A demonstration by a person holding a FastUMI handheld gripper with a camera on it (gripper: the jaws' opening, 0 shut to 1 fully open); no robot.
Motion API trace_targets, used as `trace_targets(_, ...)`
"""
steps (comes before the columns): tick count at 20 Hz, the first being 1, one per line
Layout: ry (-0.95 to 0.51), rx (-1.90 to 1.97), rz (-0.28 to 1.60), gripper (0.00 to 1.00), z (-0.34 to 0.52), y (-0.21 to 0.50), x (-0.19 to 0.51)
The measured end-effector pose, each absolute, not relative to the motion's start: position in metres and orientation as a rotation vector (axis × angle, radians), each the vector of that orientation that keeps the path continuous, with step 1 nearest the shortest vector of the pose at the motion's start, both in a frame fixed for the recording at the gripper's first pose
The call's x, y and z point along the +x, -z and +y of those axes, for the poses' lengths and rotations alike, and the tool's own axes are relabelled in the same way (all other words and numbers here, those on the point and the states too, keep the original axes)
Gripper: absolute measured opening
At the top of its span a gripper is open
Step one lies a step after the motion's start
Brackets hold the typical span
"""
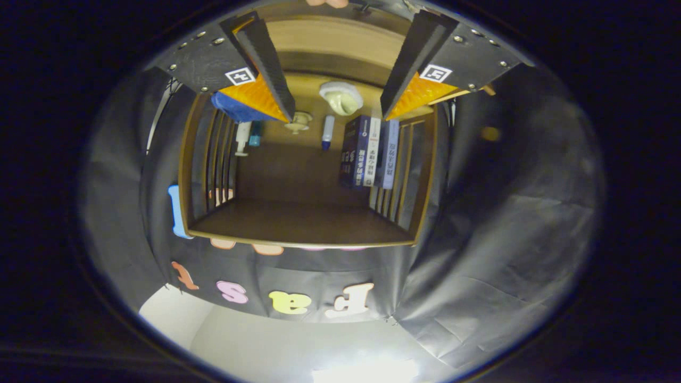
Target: Pull open the drawer, take out the items inside it, and place them on the countertop above the cabinet.
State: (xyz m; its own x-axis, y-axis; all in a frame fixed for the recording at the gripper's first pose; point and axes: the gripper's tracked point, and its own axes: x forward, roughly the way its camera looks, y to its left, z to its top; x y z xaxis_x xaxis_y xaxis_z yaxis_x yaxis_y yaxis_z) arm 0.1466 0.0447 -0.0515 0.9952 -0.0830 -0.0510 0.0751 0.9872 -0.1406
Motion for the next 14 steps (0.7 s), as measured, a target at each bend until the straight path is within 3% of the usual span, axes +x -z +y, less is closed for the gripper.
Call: trace_targets(14,0.233,-0.087,0.144,0.97,0.018,0.149,0.08)
